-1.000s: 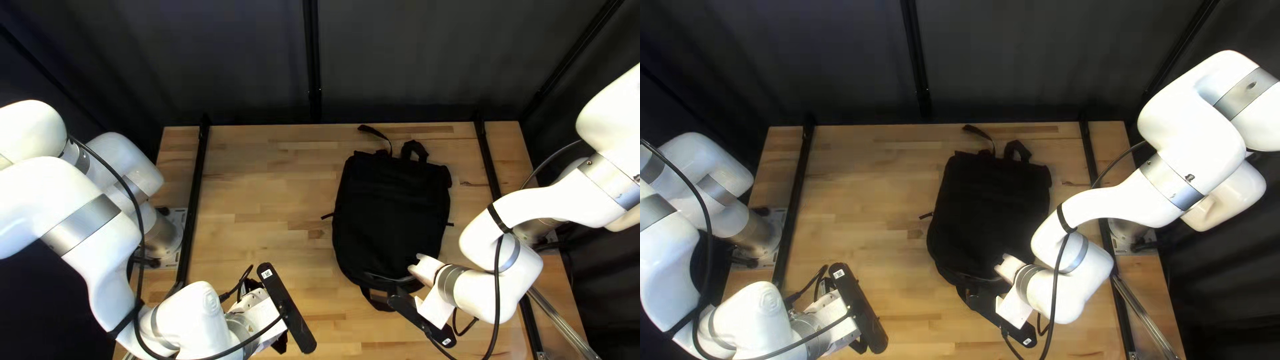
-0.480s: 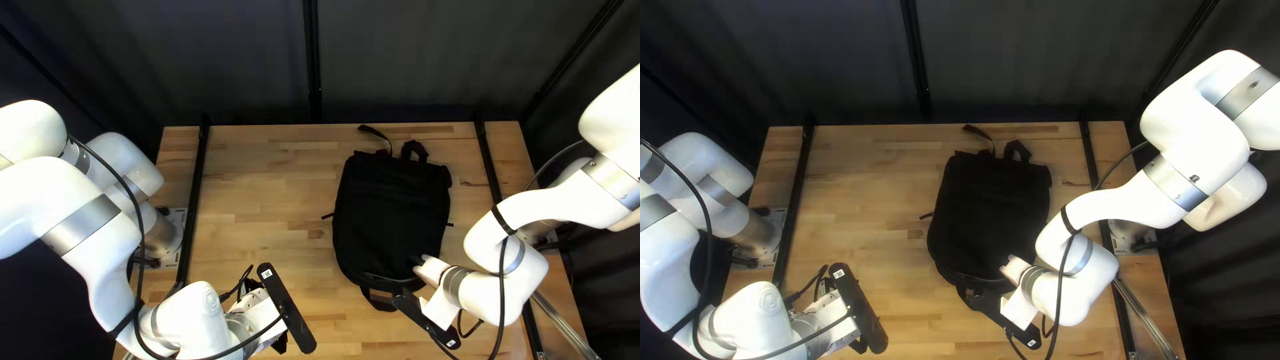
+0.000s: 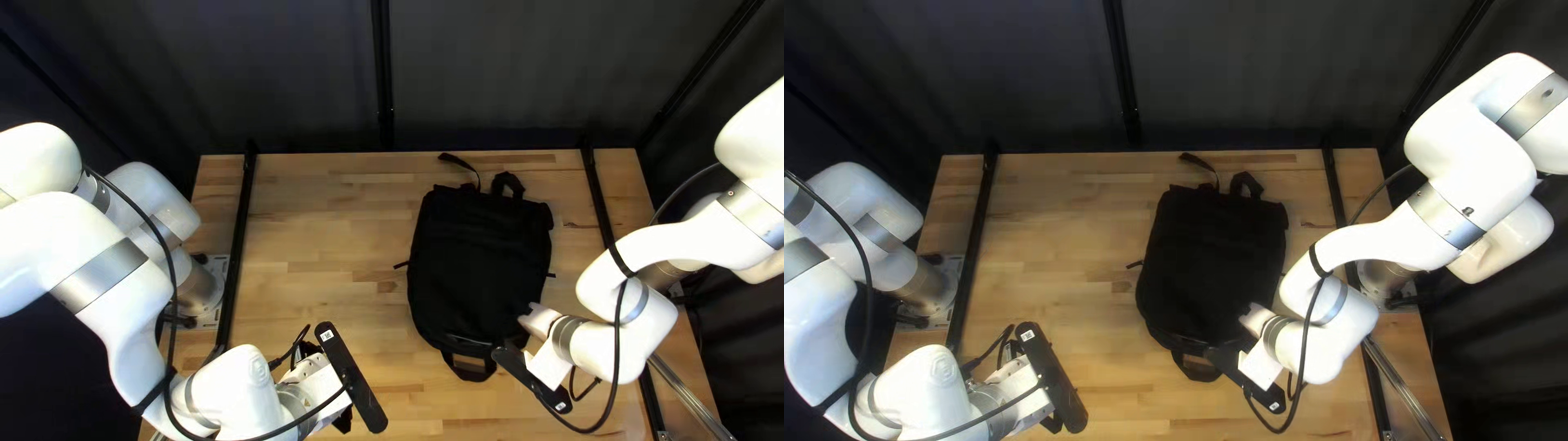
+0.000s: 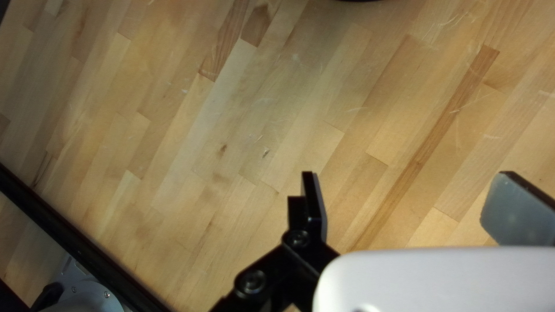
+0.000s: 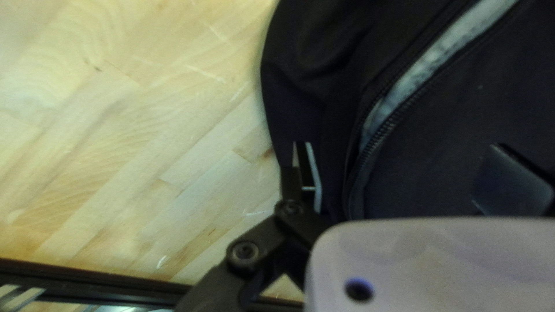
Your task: Remove a lunch box from a kids backpack
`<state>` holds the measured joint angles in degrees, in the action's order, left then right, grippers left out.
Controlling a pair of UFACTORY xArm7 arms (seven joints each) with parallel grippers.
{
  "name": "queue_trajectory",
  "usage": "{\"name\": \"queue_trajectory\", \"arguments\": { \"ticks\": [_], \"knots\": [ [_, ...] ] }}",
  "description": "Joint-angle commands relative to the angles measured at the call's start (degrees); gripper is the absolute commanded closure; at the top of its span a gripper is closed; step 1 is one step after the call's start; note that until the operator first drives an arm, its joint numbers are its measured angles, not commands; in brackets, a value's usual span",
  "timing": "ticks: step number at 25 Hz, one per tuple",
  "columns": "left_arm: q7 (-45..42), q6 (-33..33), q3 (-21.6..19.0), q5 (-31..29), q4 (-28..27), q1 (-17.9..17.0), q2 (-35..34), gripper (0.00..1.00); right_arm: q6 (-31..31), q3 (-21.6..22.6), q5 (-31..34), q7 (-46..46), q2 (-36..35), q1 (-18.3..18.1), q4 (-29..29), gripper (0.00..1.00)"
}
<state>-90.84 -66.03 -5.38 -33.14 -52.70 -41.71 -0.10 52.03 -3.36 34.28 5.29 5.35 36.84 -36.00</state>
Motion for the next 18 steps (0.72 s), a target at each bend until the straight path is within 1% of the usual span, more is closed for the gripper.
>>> {"name": "queue_trajectory", "arguments": {
  "ticks": [1,2,3,4,5,6,7,9,10,13,18],
  "knots": [
    [0.00,0.00,0.00,0.00,0.00,0.00,0.00,0.00,-1.21,-1.09,1.37,-0.97,-0.04,-1.09,0.48,0.00],
    [0.00,0.00,0.00,0.00,0.00,0.00,0.00,0.00,-1.47,-1.40,1.72,-1.44,-0.31,-1.38,0.20,0.00],
    [0.00,0.00,0.00,0.00,0.00,0.00,0.00,0.00,-1.55,-1.49,1.84,-1.60,-0.39,-1.47,0.10,0.12],
    [0.00,0.00,0.00,0.00,0.00,0.00,0.00,0.00,-1.39,-1.58,1.97,-1.96,-0.45,-1.56,-0.26,0.37],
    [0.00,0.00,0.00,0.00,0.00,0.00,0.00,0.00,-1.16,-1.55,2.00,-2.12,-0.39,-1.53,-0.46,0.69],
    [0.00,0.00,0.00,0.00,0.00,0.00,0.00,0.00,-0.84,-1.48,1.97,-2.23,-0.21,-1.47,-0.58,0.84],
    [0.00,0.00,0.00,0.00,0.00,0.00,0.00,0.00,-0.33,-1.35,1.93,-2.38,0.05,-1.36,-0.76,0.92],
    [0.00,0.00,0.00,0.00,0.00,0.00,0.00,0.00,0.10,-1.29,1.98,-2.59,0.32,-1.31,-0.86,0.99],
    [0.00,0.00,0.00,0.00,0.00,0.00,0.00,0.00,0.09,-1.27,2.07,-2.56,0.41,-1.30,-0.71,1.00],
    [0.00,0.00,0.00,0.00,0.00,0.00,0.00,0.00,0.04,-1.35,2.19,-2.71,0.33,-1.38,-0.66,1.00],
    [0.00,0.00,0.00,0.00,0.00,0.00,0.00,0.00,2.64,-1.04,1.81,-3.85,2.51,-1.10,-0.73,1.00]
  ]
}}
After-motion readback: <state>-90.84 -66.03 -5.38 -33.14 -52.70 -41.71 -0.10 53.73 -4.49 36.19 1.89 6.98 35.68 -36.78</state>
